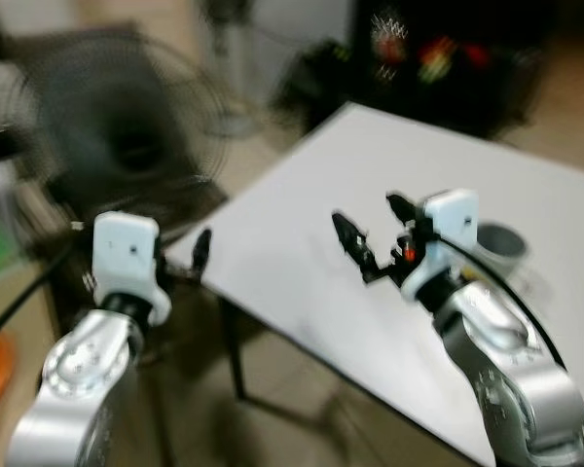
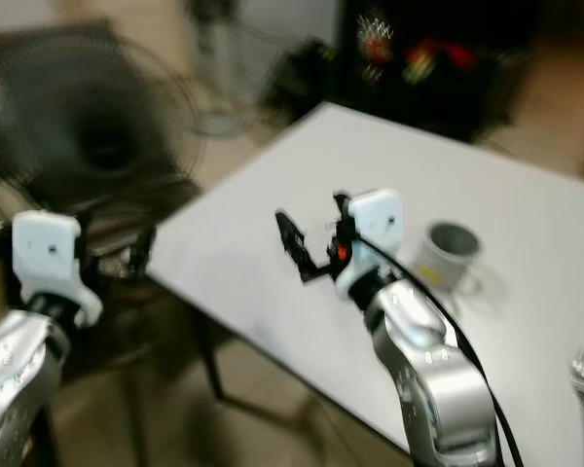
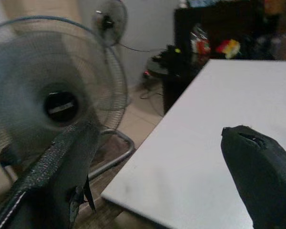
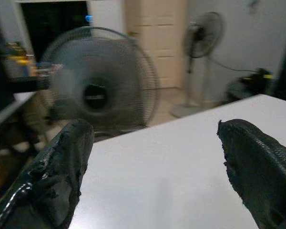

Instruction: Setting the table

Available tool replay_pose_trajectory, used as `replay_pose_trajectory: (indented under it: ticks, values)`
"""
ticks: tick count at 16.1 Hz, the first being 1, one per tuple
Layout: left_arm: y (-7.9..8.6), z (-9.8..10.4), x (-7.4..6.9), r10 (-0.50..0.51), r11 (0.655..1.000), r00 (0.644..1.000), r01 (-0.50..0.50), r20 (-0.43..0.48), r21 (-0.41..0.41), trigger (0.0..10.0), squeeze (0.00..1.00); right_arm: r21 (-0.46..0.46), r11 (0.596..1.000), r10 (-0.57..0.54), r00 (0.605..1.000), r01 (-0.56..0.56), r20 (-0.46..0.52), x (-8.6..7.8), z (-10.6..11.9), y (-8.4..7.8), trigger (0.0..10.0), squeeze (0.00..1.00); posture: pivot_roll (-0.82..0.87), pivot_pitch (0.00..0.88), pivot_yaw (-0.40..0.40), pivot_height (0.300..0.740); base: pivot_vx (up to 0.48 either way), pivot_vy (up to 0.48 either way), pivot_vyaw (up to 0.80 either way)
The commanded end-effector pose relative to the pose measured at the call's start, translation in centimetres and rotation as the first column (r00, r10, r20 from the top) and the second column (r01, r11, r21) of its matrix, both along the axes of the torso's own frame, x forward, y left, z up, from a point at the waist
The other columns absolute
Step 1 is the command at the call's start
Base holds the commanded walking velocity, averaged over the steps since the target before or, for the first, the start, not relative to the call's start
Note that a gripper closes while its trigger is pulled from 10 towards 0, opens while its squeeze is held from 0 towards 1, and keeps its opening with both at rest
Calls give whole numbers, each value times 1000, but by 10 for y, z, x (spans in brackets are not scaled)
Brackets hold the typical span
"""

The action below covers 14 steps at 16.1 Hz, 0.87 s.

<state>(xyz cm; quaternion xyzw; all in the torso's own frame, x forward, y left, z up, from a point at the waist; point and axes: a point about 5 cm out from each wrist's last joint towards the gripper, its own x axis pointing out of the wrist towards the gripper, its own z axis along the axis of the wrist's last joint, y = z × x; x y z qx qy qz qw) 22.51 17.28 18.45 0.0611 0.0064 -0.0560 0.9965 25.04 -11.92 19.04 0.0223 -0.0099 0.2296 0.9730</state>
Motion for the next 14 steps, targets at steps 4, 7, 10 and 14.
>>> replay_pose_trajectory:
  ticks: [4, 7, 10, 14]
  values:
    - [1, 6, 1, 16, 1000, 999, -16, 31, 0, 10000, 0, 10, 999, 33, 999, -33, -34, -3, -6, 3, 10000, 1000, -59, 0, 31, 740, 0, 0, 800]
    - [0, 7, 4, 13, 1000, 999, -13, 36, -4, 10000, 0, 19, 999, 41, 997, -40, -64, -3, -12, 4, 10000, 1000, -59, 0, 39, 740, 0, 0, 800]
    - [2, 9, 5, 17, 1000, 999, -17, 39, 2, 10000, 0, 26, 998, 57, 995, -55, -83, -4, -17, 7, 10000, 1000, -57, 0, 39, 740, 0, 0, 800]
    - [1, 7, 5, 13, 1000, 999, -14, 38, 6, 10000, 0, 48, 998, 37, 992, -32, -124, -3, -28, 4, 10000, 1000, -52, 0, 39, 740, 0, 0, 800]
